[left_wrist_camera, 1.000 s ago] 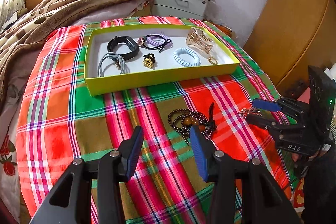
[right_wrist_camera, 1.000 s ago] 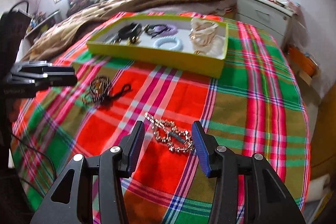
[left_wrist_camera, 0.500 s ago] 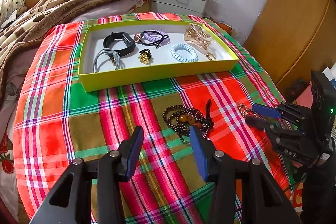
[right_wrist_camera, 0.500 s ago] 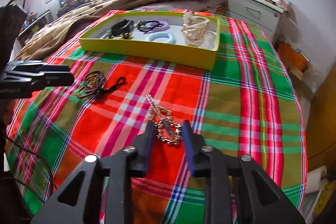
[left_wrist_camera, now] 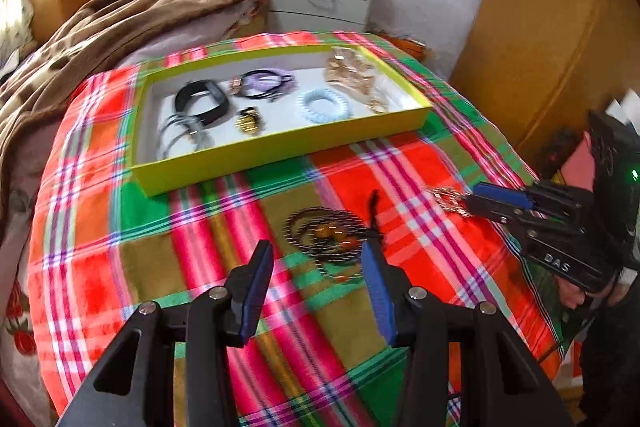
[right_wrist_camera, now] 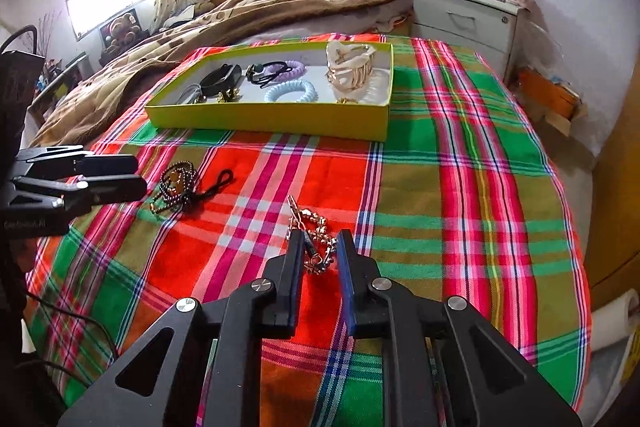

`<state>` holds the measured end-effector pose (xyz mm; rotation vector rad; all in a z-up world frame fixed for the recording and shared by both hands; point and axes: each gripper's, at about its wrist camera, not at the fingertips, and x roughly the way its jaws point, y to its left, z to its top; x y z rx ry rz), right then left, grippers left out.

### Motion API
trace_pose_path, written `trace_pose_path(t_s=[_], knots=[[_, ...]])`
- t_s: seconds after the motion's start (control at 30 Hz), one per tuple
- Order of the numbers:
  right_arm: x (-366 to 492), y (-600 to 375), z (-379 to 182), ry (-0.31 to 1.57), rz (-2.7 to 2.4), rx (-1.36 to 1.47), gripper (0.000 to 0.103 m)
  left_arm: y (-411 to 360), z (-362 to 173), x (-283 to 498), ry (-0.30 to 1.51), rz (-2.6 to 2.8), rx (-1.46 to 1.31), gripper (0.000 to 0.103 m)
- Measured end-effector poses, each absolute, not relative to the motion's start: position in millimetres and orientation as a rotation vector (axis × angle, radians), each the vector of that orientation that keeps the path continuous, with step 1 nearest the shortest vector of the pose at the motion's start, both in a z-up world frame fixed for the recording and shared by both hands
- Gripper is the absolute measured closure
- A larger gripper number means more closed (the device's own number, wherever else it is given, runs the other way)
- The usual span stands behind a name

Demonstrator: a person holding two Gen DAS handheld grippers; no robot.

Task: Organize jewelry
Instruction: 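Grasp the gold chain bracelet with the right gripper, then grasp the brown bead bracelet with the left gripper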

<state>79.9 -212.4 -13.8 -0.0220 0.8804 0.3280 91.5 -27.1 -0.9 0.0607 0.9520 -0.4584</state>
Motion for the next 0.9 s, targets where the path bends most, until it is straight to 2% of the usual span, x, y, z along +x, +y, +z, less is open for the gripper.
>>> trace_pose_path(t_s=[0.3,0.6,0.9], knots=[[74,-214,-11,0.855,0.325,0.004,0.086,-67,-4,86,0.921,-0.498,0.233,0.055],[73,-219,-7,0.837,0.326,0.049,0.086,-75,-20,97,0.983,-0.552,0.23,0.057],[73,-221,-7,0.833,0.323,0.072,0.086,-84,-23,108,0.971,-0.506,0.287,0.059]])
